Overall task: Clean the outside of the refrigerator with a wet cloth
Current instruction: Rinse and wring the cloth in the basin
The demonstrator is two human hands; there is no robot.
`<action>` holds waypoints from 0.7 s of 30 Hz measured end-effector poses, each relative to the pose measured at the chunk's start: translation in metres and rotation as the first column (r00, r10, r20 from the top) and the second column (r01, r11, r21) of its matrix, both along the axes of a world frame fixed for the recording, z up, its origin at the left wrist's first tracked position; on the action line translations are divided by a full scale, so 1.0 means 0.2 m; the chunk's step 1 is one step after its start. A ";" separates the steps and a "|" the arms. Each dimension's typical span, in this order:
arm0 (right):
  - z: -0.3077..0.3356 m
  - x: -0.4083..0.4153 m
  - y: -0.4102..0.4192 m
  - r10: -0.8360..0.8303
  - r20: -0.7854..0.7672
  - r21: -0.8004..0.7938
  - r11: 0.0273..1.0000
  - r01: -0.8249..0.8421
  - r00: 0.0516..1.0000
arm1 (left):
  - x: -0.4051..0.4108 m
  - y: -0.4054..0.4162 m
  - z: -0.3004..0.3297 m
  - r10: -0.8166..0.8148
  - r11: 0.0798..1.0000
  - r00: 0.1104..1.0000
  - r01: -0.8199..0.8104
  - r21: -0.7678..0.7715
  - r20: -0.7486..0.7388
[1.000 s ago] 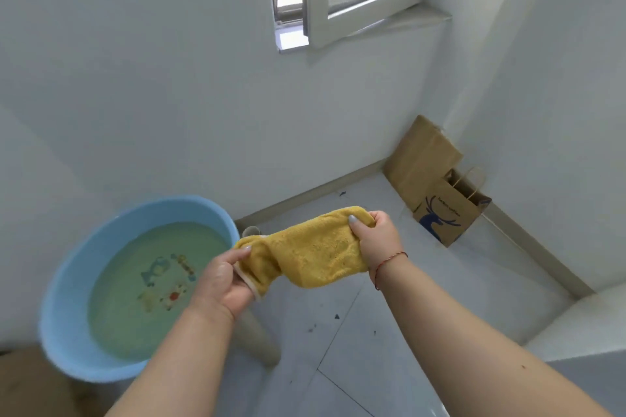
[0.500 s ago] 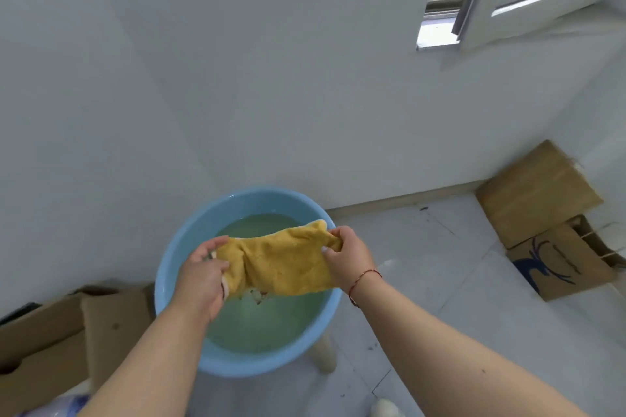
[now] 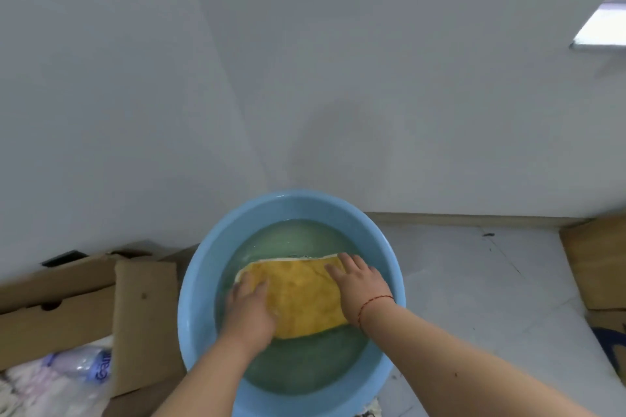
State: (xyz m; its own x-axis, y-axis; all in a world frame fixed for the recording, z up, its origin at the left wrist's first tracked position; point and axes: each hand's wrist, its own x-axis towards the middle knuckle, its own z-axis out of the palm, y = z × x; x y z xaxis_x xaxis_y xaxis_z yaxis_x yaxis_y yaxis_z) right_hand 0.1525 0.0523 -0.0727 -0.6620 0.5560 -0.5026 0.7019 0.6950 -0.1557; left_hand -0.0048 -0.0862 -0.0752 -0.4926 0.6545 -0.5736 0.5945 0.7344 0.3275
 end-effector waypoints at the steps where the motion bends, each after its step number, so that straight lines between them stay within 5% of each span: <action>1: -0.05 -0.01 0.02 0.060 0.040 0.004 0.998 -0.060 0.997 | 0.02 0.01 -0.04 -0.078 0.994 0.997 0.077 -0.072 -0.011; 7: -0.28 -0.04 0.06 0.238 0.243 -0.090 0.971 -0.222 0.940 | 0.08 0.01 -0.20 -0.205 0.898 0.978 0.201 -0.392 0.032; 11: -0.37 -0.10 0.07 0.126 0.247 -0.169 0.982 -0.085 0.961 | 0.02 0.03 -0.28 -0.092 0.928 0.987 0.133 -0.347 0.131; 13: -0.40 -0.14 0.06 -0.017 0.238 -0.187 0.980 0.063 0.971 | -0.02 0.03 -0.30 0.126 0.980 0.954 -0.078 -0.181 0.271; 15: -0.40 -0.20 0.04 -0.351 0.179 -0.333 0.857 0.393 0.919 | -0.06 0.04 -0.31 0.439 0.878 0.737 -0.474 -0.069 0.514; 17: -0.39 -0.26 0.03 -0.626 0.151 -0.550 0.589 0.592 0.765 | -0.08 0.05 -0.33 0.611 0.655 0.425 -0.746 -0.124 0.668; 19: -0.31 -0.33 -0.01 -0.754 0.138 -0.673 0.404 0.620 0.642 | -0.09 0.06 -0.32 0.632 0.511 0.156 -0.820 -0.257 0.759; 21: -0.18 -0.39 -0.09 -0.835 0.055 -0.767 0.316 0.559 0.548 | -0.11 0.09 -0.25 0.613 0.473 -0.002 -0.800 -0.369 0.790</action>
State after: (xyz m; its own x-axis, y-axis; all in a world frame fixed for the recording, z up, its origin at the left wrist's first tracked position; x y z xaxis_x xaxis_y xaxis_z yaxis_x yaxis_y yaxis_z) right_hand 0.0750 0.0350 -0.1087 -0.3649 0.5016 -0.7843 0.6757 -0.4368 -0.5938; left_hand -0.0269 -0.0679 -0.1254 -0.1787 0.3710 -0.9113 -0.7849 0.5047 0.3594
